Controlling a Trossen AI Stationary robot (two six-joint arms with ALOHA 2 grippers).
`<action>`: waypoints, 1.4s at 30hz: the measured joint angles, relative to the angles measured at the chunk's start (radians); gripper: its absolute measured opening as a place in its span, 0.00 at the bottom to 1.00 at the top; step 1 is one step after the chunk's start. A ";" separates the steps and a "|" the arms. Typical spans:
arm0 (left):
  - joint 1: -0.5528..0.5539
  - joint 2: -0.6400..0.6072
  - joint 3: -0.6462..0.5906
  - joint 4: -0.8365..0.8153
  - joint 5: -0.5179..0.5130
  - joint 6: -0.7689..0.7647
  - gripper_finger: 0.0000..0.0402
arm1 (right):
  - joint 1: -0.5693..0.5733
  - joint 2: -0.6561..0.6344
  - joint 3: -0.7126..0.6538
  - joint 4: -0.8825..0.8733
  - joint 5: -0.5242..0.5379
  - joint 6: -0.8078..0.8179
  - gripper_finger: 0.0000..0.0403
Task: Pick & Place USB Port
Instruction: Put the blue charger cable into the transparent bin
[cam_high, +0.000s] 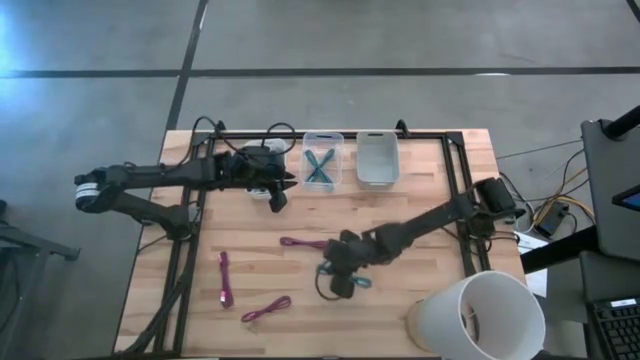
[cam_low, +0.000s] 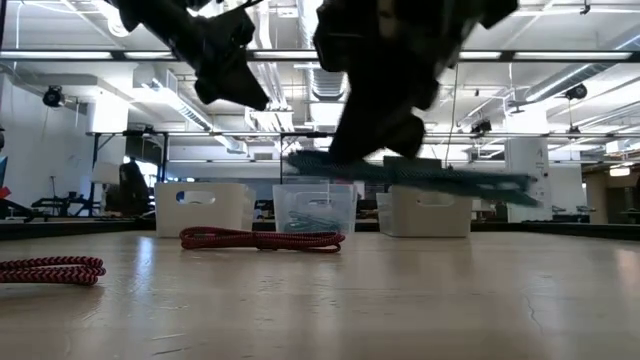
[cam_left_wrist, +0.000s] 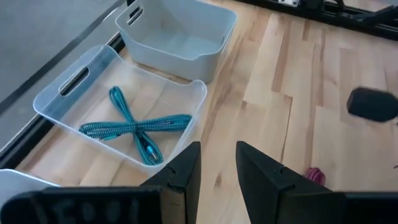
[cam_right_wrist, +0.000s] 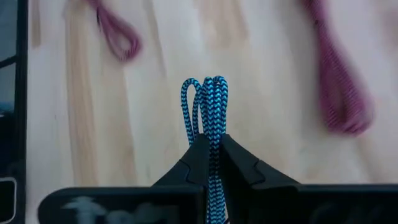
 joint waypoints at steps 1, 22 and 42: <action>0.000 0.000 -0.011 0.013 0.000 0.000 0.26 | -0.016 -0.007 0.012 -0.013 0.002 -0.023 0.04; -0.040 -0.002 -0.083 0.226 0.001 -0.015 0.26 | -0.506 -0.185 0.050 0.239 0.073 -0.341 0.04; -0.040 -0.002 -0.085 0.220 0.001 0.012 0.26 | -0.733 0.162 0.063 0.621 -0.005 -0.127 0.04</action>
